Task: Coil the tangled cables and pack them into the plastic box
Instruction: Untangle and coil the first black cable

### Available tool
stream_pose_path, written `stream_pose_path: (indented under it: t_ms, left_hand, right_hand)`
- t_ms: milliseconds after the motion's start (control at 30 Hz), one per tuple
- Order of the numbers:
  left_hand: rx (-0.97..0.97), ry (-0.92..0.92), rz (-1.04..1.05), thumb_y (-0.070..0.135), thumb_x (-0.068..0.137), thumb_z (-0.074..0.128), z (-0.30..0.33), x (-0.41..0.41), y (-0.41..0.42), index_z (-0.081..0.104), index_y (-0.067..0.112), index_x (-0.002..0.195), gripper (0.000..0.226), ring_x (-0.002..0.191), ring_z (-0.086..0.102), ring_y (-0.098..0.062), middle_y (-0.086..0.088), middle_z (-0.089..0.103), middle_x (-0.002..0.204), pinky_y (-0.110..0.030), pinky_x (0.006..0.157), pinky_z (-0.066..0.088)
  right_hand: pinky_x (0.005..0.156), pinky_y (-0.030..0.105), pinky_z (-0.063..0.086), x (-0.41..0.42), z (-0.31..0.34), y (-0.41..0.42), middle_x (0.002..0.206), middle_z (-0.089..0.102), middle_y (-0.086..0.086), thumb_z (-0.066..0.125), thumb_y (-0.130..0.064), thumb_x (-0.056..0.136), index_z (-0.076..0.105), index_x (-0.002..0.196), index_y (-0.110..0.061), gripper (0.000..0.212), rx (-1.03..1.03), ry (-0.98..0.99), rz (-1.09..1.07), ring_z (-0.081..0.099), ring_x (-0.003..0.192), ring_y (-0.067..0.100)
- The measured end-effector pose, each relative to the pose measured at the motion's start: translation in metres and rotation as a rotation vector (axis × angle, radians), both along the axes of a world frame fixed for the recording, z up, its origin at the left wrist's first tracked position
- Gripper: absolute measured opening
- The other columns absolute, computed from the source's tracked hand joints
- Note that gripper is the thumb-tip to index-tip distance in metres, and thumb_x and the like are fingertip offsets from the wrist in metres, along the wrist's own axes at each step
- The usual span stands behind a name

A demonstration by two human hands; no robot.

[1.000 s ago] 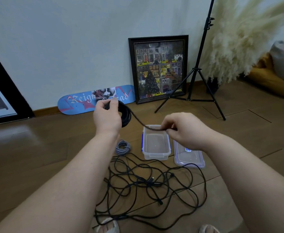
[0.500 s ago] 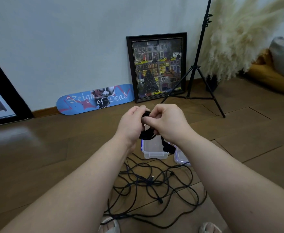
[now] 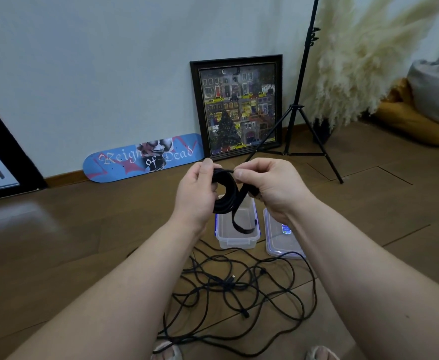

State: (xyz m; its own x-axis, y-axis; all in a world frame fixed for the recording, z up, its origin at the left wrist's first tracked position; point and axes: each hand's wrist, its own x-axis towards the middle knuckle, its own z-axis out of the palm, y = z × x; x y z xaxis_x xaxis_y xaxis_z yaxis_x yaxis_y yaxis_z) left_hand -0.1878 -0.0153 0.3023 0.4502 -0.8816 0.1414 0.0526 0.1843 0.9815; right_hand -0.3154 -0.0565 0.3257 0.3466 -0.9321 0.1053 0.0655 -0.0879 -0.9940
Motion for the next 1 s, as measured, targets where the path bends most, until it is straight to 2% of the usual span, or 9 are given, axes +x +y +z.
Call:
stream_pose_path:
  t_ms: [100, 267, 367, 433, 533, 667, 733, 833, 1000]
  left_hand:
    - [-0.033, 0.003, -0.039, 0.031, 0.101, 0.049, 0.001, -0.003, 0.002, 0.056, 0.014, 0.085, 0.024, 0.061, 0.051, -0.007, -0.005, 0.057, 0.08, -0.015, 0.05, 0.044]
    - [-0.073, 0.033, 0.042, 0.027, 0.099, 0.055, 0.003, -0.003, 0.001, 0.055, 0.016, 0.081, 0.021, 0.049, 0.037, -0.011, 0.004, 0.044, 0.057, -0.026, 0.051, 0.041]
    - [-0.102, 0.154, 0.076, 0.036, 0.094, 0.061, 0.007, -0.006, 0.0, 0.058, 0.021, 0.077, 0.022, 0.063, 0.039, -0.028, -0.012, 0.044, 0.071, -0.046, 0.06, 0.042]
    - [-0.123, 0.188, 0.084, 0.042, 0.086, 0.062, 0.011, -0.006, 0.0, 0.06, 0.024, 0.077, 0.021, 0.073, 0.042, -0.031, -0.013, 0.049, 0.082, -0.052, 0.063, 0.041]
    - [-0.147, 0.172, 0.118, 0.037, 0.094, 0.059, 0.011, -0.006, -0.002, 0.056, 0.017, 0.083, 0.023, 0.06, 0.042, -0.023, -0.011, 0.048, 0.068, -0.039, 0.063, 0.041]
    - [-0.166, 0.183, 0.147, 0.038, 0.094, 0.058, 0.011, -0.009, -0.002, 0.058, 0.018, 0.086, 0.021, 0.076, 0.056, -0.027, -0.013, 0.062, 0.086, -0.048, 0.073, 0.051]
    - [-0.174, 0.218, 0.17, 0.035, 0.095, 0.057, 0.012, -0.01, 0.0, 0.058, 0.018, 0.087, 0.02, 0.084, 0.058, -0.031, -0.017, 0.063, 0.093, -0.051, 0.08, 0.051]
    - [-0.186, 0.265, 0.171, 0.042, 0.091, 0.057, 0.015, -0.012, 0.001, 0.059, 0.016, 0.095, 0.027, 0.099, 0.065, -0.039, -0.022, 0.067, 0.105, -0.053, 0.088, 0.053]
    - [-0.111, 0.138, 0.076, 0.038, 0.102, 0.046, 0.01, -0.01, 0.002, 0.059, 0.015, 0.077, 0.036, 0.058, 0.052, -0.009, 0.009, 0.056, 0.058, -0.028, 0.063, 0.048]
  right_hand:
    - [0.059, 0.022, 0.053, 0.007, -0.001, 0.001, 0.069, 0.065, 0.007, 0.069, 0.003, 0.083, 0.068, 0.075, -0.007, 0.013, 0.018, -0.12, -0.057, 0.061, 0.061, 0.014]
    - [0.068, 0.033, 0.05, 0.012, -0.007, 0.006, 0.069, 0.062, 0.009, 0.07, -0.01, 0.086, 0.063, 0.069, -0.009, 0.019, 0.032, -0.127, -0.087, 0.058, 0.069, 0.022]
    - [0.076, 0.037, 0.046, 0.011, -0.007, 0.006, 0.071, 0.063, 0.004, 0.064, -0.015, 0.092, 0.066, 0.071, -0.013, 0.021, 0.066, -0.146, -0.014, 0.055, 0.074, 0.018]
    - [0.077, 0.035, 0.05, 0.011, -0.007, 0.008, 0.078, 0.067, 0.0, 0.056, -0.016, 0.097, 0.071, 0.085, -0.017, 0.019, 0.05, -0.151, 0.036, 0.059, 0.078, 0.012]
    - [0.068, 0.021, 0.053, 0.012, -0.009, 0.014, 0.095, 0.071, -0.002, 0.041, -0.024, 0.104, 0.069, 0.106, -0.023, 0.028, -0.074, -0.08, 0.085, 0.065, 0.085, 0.008]
    - [0.101, 0.04, 0.047, 0.013, -0.019, 0.013, 0.131, 0.062, 0.002, 0.036, -0.039, 0.101, 0.051, 0.14, -0.021, 0.045, -0.343, 0.228, 0.026, 0.058, 0.119, 0.018]
    - [0.096, 0.047, 0.048, 0.016, -0.02, 0.012, 0.126, 0.063, 0.0, 0.036, -0.044, 0.099, 0.046, 0.143, -0.028, 0.048, -0.358, 0.313, 0.019, 0.06, 0.107, 0.019]
    - [0.073, 0.028, 0.043, 0.019, -0.017, 0.012, 0.095, 0.06, -0.013, 0.04, -0.029, 0.103, 0.047, 0.14, -0.023, 0.038, -0.365, 0.294, 0.062, 0.052, 0.075, 0.0]
    - [0.062, 0.016, 0.035, 0.014, -0.009, 0.005, 0.086, 0.054, -0.018, 0.042, -0.017, 0.103, 0.052, 0.133, -0.02, 0.032, -0.387, 0.346, 0.071, 0.048, 0.068, -0.002]
